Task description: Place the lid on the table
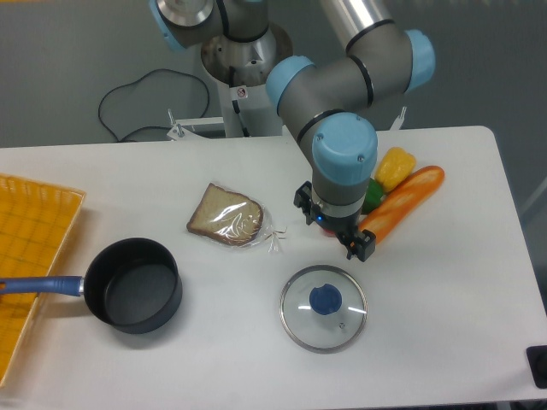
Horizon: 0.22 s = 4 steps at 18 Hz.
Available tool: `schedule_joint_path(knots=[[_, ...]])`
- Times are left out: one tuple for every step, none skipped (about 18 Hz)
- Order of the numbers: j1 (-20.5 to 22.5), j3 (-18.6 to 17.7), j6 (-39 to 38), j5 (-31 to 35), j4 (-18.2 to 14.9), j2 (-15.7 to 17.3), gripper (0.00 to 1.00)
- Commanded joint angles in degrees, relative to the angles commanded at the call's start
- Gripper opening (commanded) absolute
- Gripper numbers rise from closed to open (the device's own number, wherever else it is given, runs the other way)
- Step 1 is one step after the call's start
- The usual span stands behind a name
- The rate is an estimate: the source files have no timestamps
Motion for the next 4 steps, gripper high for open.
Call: schedule_joint_path(knots=[[0.3, 0.0, 2.6, 0.5, -0.3, 0.1, 1.00], [0.8, -0.2, 4.3, 0.7, -0.4, 0.3, 1.00], [1.1, -0.5, 5.0, 0.6, -0.4, 0.9, 1.00], [1.1, -0.6, 5.0, 0.5, -0.4, 1.1, 1.00]])
